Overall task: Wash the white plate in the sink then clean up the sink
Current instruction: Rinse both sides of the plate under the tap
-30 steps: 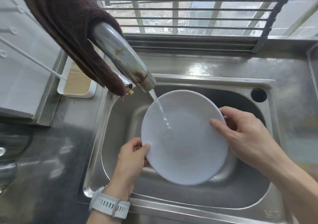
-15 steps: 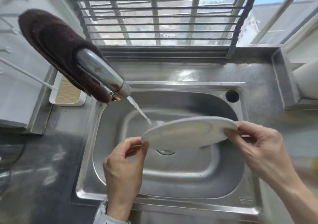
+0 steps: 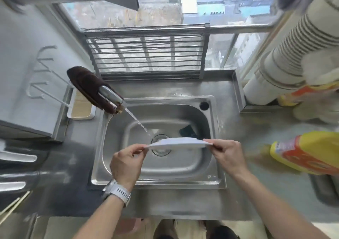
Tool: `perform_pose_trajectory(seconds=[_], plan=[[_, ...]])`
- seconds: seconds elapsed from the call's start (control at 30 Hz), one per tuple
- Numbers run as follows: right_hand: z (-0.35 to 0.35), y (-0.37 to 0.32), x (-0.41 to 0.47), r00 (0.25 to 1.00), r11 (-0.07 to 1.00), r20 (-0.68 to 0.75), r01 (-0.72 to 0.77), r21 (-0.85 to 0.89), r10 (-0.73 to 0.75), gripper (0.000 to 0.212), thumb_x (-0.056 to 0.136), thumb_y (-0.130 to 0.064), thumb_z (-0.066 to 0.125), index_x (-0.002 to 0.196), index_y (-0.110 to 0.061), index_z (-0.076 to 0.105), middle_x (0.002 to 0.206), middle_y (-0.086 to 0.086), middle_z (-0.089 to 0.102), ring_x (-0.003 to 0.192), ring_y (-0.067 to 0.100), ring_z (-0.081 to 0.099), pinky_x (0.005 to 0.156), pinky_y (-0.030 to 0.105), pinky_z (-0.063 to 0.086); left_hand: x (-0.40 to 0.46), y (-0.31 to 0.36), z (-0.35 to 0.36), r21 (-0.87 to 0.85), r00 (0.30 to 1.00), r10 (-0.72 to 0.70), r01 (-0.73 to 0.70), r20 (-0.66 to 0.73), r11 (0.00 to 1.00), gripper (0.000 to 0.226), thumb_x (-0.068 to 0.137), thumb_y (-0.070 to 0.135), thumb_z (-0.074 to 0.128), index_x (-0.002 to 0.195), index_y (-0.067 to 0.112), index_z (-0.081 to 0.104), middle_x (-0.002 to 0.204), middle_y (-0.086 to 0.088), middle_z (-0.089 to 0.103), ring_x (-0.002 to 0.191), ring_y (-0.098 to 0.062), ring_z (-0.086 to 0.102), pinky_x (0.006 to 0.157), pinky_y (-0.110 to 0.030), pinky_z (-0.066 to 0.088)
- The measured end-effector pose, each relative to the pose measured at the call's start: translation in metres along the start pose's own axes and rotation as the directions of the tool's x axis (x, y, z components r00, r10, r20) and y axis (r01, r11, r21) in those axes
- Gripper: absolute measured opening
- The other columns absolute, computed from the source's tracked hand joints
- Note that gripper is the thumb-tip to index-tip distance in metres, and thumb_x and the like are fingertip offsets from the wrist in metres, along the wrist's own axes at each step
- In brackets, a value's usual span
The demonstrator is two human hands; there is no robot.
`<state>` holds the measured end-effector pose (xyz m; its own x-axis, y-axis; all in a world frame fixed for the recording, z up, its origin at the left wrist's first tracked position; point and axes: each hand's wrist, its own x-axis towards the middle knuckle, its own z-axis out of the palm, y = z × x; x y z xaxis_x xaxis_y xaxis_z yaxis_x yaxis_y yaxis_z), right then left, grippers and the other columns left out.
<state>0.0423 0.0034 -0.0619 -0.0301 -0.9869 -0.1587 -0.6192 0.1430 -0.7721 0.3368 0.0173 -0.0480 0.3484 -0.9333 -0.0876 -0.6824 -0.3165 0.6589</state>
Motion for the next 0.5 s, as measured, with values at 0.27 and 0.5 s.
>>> perform_pose_trajectory(seconds=[0.27, 0.5], plan=[[-0.044, -0.022, -0.015, 0.986, 0.977, -0.139, 0.115, 0.18, -0.091, 0.025, 0.086, -0.008, 0.078, 0.108, -0.018, 0.079, 0.096, -0.011, 0.078, 0.084, -0.005, 0.072, 0.073, 0.014, 0.055, -0.009, 0.026, -0.032, -0.045, 0.976, 0.182, -0.188, -0.118, 0.981, 0.015, 0.084, 0.025, 0.085, 0.098, 0.028, 0.084, 0.088, 0.007, 0.082, 0.08, -0.018, 0.077, 0.067, -0.037, 0.059], [-0.032, -0.002, -0.011, 0.987, 0.991, -0.143, 0.085, 0.101, -0.07, 0.023, 0.084, -0.011, 0.08, 0.104, -0.02, 0.08, 0.083, -0.019, 0.075, 0.068, -0.016, 0.064, 0.062, 0.02, 0.05, -0.005, 0.034, -0.01, 0.028, 0.987, 0.106, -0.104, -0.117, 0.994, 0.014, 0.084, 0.041, 0.082, 0.096, 0.034, 0.083, 0.076, 0.005, 0.079, 0.065, -0.02, 0.071, 0.053, -0.034, 0.053]])
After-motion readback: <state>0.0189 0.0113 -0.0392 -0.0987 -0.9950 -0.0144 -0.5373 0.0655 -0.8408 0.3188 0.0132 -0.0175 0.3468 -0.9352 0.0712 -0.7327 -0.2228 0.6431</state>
